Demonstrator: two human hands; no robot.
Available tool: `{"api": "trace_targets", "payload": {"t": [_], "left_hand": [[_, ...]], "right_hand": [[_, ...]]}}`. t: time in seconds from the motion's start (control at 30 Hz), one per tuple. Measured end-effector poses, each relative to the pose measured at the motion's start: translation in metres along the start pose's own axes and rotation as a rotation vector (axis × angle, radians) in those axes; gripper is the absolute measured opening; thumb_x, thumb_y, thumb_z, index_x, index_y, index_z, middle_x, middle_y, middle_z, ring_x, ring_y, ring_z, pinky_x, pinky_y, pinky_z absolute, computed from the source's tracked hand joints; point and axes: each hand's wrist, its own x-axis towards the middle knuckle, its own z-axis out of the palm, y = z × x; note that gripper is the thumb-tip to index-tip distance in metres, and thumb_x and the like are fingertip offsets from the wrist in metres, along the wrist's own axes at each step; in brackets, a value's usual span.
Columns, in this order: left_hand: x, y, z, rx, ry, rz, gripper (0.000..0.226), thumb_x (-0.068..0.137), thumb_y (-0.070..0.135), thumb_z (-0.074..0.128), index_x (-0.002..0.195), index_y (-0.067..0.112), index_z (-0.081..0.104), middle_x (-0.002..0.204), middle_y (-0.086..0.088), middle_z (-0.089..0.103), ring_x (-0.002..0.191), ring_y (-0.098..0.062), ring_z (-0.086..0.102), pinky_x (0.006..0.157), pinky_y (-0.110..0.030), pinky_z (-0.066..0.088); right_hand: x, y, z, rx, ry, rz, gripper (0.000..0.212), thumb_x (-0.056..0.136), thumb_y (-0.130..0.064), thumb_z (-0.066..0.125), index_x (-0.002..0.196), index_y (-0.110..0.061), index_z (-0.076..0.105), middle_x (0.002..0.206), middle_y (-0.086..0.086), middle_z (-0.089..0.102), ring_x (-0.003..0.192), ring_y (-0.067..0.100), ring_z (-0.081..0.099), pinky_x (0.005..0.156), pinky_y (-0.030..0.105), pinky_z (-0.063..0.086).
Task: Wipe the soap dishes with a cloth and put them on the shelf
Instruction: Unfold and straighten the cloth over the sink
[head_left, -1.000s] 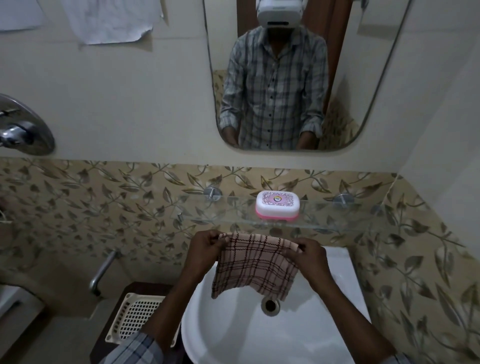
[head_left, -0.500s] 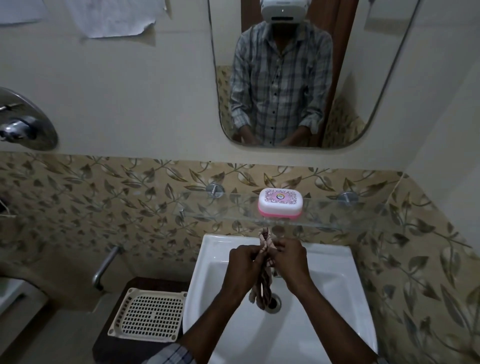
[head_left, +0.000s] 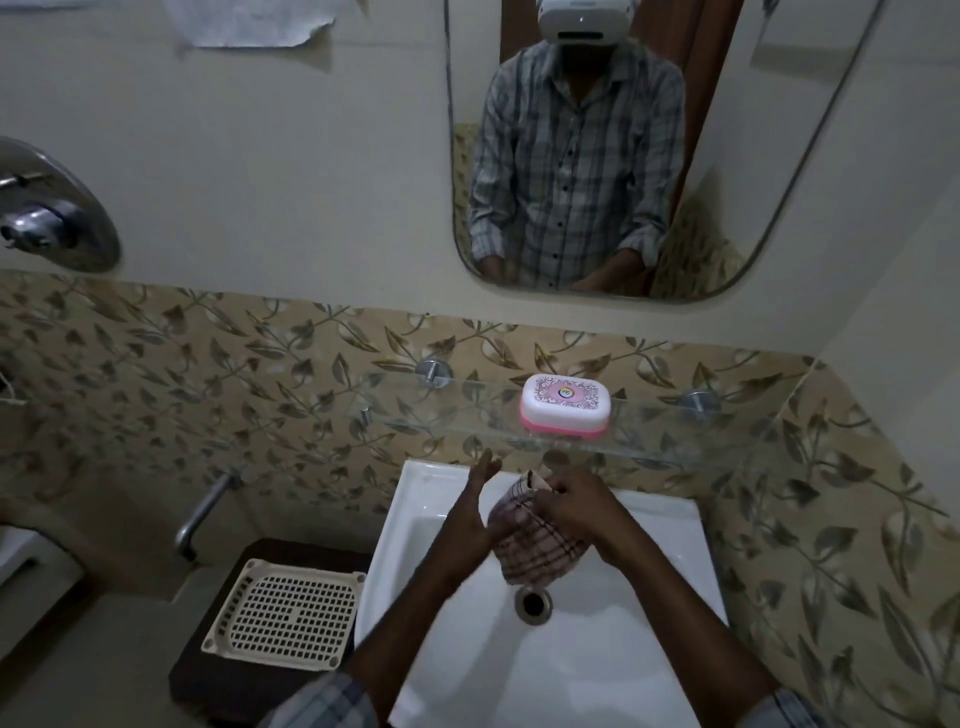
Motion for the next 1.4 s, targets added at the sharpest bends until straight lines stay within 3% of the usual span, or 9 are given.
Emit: {"api": "trace_targets", "payload": {"t": [0.13,0.2,0.37,0.47,0.7,0.87,1.0,1.13,1.4], "left_hand": [[0.028,0.008,-0.015,-0.092,-0.129,-0.017,0.002,0.084,0.028,0.075,0.084,0.028,0.077,0.087,0.003,0.075,0.084,-0.010,0.067,0.080,-0.029,0.051],[0.035,0.007,-0.014,-0.124,-0.070,-0.012,0.013,0.082,0.024,0.078,0.071,0.021,0.072,0.073,0.000,0.069,0.072,-0.012,0.063,0.071,-0.031,0.050],[0.025,-0.016,-0.040,-0.098,-0.289,-0.166,0.029,0.080,0.024,0.080,0.101,0.006,0.073,0.102,-0.008,0.077,0.094,-0.026,0.073,0.080,-0.035,0.057],[0.005,-0.051,-0.073,-0.019,-0.355,-0.283,0.031,0.078,0.017,0.083,0.105,0.003,0.076,0.108,-0.017,0.077,0.100,-0.029,0.073,0.087,-0.038,0.057],[-0.041,-0.106,-0.133,-0.583,0.226,-0.360,0.029,0.083,-0.003,0.068,0.112,0.000,0.072,0.107,-0.021,0.074,0.090,-0.027,0.072,0.076,-0.033,0.060],[-0.059,-0.131,-0.206,-0.536,0.379,-0.361,0.030,0.096,0.004,0.057,0.125,-0.003,0.060,0.104,-0.013,0.074,0.090,-0.023,0.070,0.080,-0.036,0.057],[-0.074,-0.160,-0.283,-0.541,0.357,-0.422,0.034,0.088,-0.011,0.058,0.122,-0.008,0.061,0.107,-0.022,0.072,0.088,-0.028,0.073,0.079,-0.038,0.061],[-0.090,-0.221,-0.334,-0.234,0.462,-0.702,0.031,0.081,-0.007,0.071,0.104,-0.025,0.062,0.110,-0.046,0.062,0.087,-0.036,0.064,0.082,-0.045,0.054],[-0.078,-0.307,-0.330,0.584,0.282,-0.675,0.032,0.095,0.021,0.064,0.125,0.009,0.061,0.114,-0.011,0.067,0.108,-0.030,0.064,0.088,-0.034,0.045]], "right_hand": [[-0.002,-0.009,-0.012,-0.011,-0.014,-0.077,0.022,0.078,-0.026,0.059,0.064,-0.010,0.053,0.072,0.010,0.059,0.064,0.020,0.057,0.059,0.032,0.042],[-0.004,-0.012,-0.014,-0.002,-0.044,-0.139,0.026,0.077,-0.031,0.061,0.068,-0.007,0.059,0.075,0.015,0.064,0.068,0.027,0.064,0.060,0.040,0.049],[0.000,-0.020,0.005,-0.150,-0.016,-0.354,0.015,0.092,-0.020,0.061,0.083,-0.012,0.070,0.069,-0.007,0.062,0.063,-0.003,0.056,0.059,0.026,0.038],[0.008,-0.021,0.020,-0.153,-0.007,-0.359,0.014,0.097,-0.015,0.054,0.092,-0.017,0.068,0.078,-0.011,0.064,0.072,0.004,0.059,0.066,0.025,0.042],[0.030,-0.028,0.095,0.197,0.004,-0.172,0.021,0.102,-0.024,0.046,0.111,-0.021,0.065,0.106,-0.002,0.071,0.099,0.016,0.064,0.087,0.036,0.053],[0.056,-0.053,0.198,0.588,-0.106,0.206,0.021,0.100,-0.017,0.050,0.102,-0.016,0.071,0.090,0.008,0.075,0.075,0.025,0.071,0.050,0.032,0.056],[0.073,-0.061,0.272,0.717,-0.224,0.410,0.022,0.086,0.004,0.059,0.103,-0.005,0.069,0.084,0.017,0.073,0.065,0.029,0.068,0.048,0.030,0.054],[0.068,-0.056,0.362,0.698,-0.228,0.428,0.035,0.080,0.006,0.060,0.111,-0.009,0.067,0.097,0.015,0.072,0.084,0.033,0.069,0.060,0.038,0.059],[0.060,-0.025,0.456,0.432,-0.090,0.537,0.052,0.089,0.013,0.041,0.137,-0.002,0.048,0.131,0.020,0.059,0.117,0.035,0.057,0.098,0.034,0.048]]}}
